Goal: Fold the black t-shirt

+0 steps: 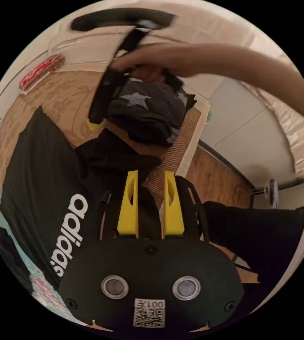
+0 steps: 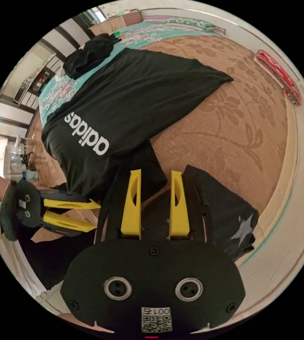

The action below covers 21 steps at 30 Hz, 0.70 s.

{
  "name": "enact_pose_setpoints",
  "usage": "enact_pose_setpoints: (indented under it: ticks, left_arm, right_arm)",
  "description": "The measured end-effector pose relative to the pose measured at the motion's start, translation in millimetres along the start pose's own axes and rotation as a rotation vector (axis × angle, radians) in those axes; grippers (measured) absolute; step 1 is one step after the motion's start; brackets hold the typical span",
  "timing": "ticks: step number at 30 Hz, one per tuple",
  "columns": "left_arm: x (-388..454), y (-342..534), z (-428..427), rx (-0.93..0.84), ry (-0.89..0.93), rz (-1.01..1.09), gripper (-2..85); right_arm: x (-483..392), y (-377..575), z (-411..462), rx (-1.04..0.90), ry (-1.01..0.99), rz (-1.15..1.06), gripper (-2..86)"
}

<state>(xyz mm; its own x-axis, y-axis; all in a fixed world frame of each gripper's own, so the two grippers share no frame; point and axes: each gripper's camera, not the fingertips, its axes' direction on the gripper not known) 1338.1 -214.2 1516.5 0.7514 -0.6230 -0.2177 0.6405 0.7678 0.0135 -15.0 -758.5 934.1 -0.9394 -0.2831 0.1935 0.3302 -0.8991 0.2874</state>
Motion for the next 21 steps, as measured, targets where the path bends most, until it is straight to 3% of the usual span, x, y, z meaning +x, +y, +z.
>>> enact_pose_setpoints:
  ticks: [4, 9, 21]
  left_arm:
    - [41, -36, 46, -0.114, -0.176, 0.030, 7.9]
    - [67, -63, 83, -0.192, -0.242, -0.021, 3.3]
    - [74, -68, 30, 0.085, -0.109, -0.354, -0.8]
  right_arm:
    - [30, -35, 19, -0.223, -0.094, -0.184, 8.4]
    - [29, -40, -5, -0.213, 0.113, -0.389, 3.3]
    - [132, -74, -135, -0.085, -0.357, -0.185, 1.1]
